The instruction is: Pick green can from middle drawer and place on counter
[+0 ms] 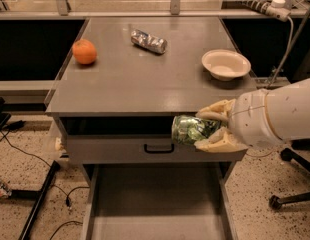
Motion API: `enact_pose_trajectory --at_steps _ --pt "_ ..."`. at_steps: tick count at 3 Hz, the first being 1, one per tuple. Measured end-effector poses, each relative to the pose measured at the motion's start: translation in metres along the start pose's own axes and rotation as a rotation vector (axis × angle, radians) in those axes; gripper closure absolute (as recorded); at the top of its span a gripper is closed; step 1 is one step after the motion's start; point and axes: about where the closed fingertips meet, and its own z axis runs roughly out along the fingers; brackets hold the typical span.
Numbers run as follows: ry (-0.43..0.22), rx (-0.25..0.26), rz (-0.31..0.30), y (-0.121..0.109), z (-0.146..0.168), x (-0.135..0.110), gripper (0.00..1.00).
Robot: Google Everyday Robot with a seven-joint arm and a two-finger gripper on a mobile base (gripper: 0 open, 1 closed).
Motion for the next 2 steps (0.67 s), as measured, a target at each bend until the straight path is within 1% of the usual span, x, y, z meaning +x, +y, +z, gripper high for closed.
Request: enact_pose_trajectory --at_steps 1,2 --pt "0.0 0.001 -0.001 0.0 0.0 0.0 1.0" --pt "-0.004 0.034 -0.03 -0.015 -0.005 -0.012 1.0"
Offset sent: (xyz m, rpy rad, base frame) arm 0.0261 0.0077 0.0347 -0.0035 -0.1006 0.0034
